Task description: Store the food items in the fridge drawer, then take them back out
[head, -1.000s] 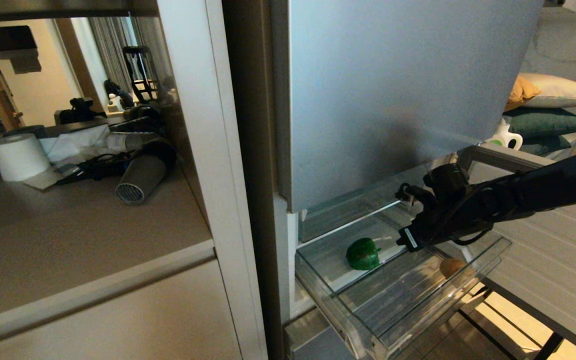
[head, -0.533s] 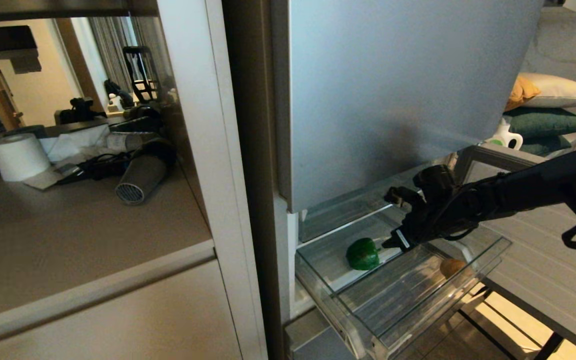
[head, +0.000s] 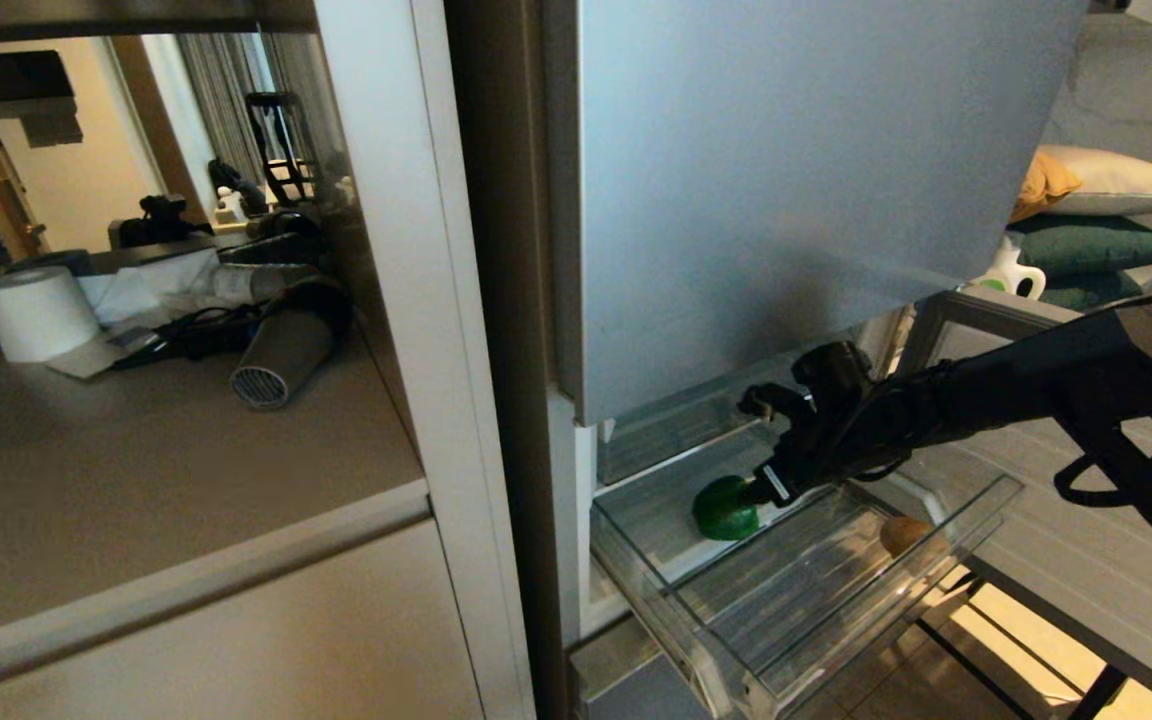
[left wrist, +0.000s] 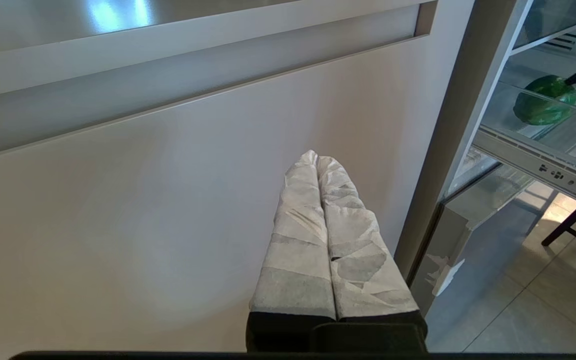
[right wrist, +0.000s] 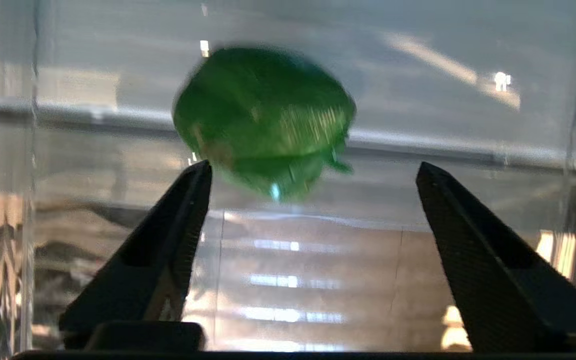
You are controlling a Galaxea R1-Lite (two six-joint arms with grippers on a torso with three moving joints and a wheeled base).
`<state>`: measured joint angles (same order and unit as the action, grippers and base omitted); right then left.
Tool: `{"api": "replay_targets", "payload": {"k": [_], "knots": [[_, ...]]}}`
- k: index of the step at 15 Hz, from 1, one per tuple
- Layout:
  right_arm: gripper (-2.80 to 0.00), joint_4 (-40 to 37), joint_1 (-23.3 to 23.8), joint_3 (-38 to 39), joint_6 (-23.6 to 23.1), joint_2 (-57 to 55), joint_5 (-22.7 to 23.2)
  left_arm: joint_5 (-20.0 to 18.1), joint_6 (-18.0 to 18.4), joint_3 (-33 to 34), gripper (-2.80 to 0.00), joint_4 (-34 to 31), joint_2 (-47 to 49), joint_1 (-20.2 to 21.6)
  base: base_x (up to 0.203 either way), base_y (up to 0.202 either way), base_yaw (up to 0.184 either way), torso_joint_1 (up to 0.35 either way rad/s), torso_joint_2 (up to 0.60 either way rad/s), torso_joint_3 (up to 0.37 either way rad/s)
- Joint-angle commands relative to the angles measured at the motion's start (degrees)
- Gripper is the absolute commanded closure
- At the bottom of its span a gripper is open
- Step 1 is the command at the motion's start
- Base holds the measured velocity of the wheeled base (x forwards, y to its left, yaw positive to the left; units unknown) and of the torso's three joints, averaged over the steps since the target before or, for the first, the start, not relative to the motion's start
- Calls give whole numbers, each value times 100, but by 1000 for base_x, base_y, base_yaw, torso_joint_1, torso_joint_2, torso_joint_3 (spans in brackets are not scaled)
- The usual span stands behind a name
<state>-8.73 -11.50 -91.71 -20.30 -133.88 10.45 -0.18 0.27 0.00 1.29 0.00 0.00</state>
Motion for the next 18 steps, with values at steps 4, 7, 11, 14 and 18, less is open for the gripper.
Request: {"api": "replay_targets", "payload": {"k": [4, 7, 11, 14, 18], "knots": [[-280, -15, -89, -421, 263, -331, 10, 1, 0, 62, 0, 3, 9, 0, 0, 0, 0, 0, 0, 0], [-280, -15, -112, -480, 289, -370, 27, 1, 0, 62, 0, -2, 9, 0, 0, 0, 0, 0, 0, 0], [-280, 11, -151, -402, 590, -402, 53, 1, 0, 62, 0, 3, 9, 0, 0, 0, 0, 0, 0, 0], [-280, 38, -168, -313, 597, -402, 150, 1, 0, 62, 0, 3, 9, 0, 0, 0, 0, 0, 0, 0], [-280, 509, -276, 50, 606, -441, 202, 1, 0, 62, 0, 3, 9, 0, 0, 0, 0, 0, 0, 0]]}}
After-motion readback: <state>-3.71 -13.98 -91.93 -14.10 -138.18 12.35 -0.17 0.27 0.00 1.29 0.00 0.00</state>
